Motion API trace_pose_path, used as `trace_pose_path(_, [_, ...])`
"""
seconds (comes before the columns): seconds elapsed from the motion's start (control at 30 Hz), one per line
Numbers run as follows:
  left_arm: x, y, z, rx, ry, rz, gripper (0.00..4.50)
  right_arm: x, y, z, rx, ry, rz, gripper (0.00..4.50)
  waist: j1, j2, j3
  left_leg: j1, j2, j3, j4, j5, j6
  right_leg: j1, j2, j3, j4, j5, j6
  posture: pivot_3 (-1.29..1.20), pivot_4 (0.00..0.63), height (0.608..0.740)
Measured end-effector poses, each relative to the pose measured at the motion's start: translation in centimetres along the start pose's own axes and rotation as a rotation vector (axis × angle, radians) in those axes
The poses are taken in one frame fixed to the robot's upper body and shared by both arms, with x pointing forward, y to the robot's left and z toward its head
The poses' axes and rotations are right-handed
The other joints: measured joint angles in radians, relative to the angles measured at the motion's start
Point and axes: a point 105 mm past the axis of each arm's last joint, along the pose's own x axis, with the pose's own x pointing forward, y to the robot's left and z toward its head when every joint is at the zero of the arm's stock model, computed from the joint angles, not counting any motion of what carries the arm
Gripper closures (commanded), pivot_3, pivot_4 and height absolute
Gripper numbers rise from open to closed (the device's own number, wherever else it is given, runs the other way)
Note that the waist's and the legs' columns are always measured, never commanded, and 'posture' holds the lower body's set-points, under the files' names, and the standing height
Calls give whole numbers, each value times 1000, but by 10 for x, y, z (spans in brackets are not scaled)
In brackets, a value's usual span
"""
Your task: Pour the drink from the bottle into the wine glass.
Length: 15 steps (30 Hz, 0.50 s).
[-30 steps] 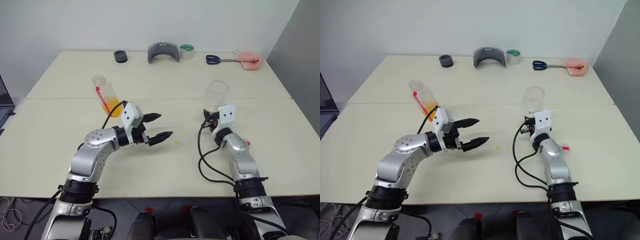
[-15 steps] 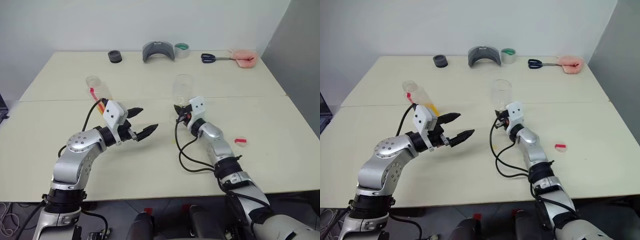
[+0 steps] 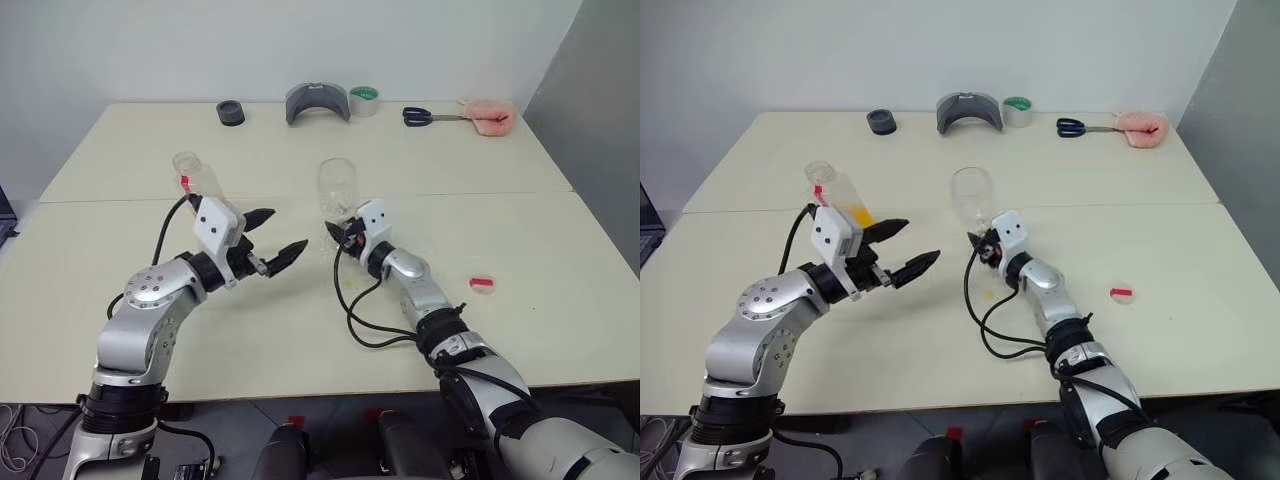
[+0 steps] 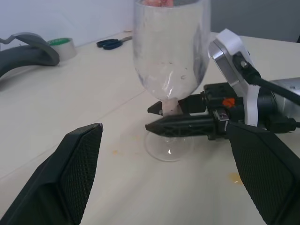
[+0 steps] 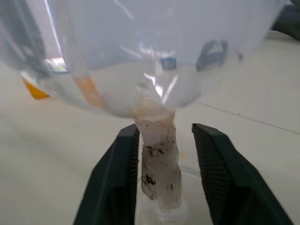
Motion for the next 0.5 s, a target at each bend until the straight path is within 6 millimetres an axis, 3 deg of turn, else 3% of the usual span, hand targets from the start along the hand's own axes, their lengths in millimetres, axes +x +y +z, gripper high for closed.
trace_pose_path(0.17, [0, 1, 1, -6, -8, 7, 0, 0, 2, 0, 2, -1, 8, 28, 0, 0, 0, 0, 0, 0, 0, 0, 0, 0, 0, 0, 0, 0, 0, 0, 150, 740])
trace_pose_path(0.5, [2, 1, 6, 1, -24, 4, 0, -1, 1, 2, -4, -9, 21, 28, 0, 0, 0, 0, 0, 0, 0, 0, 0, 0, 0, 0, 0, 0, 0, 0, 150, 740])
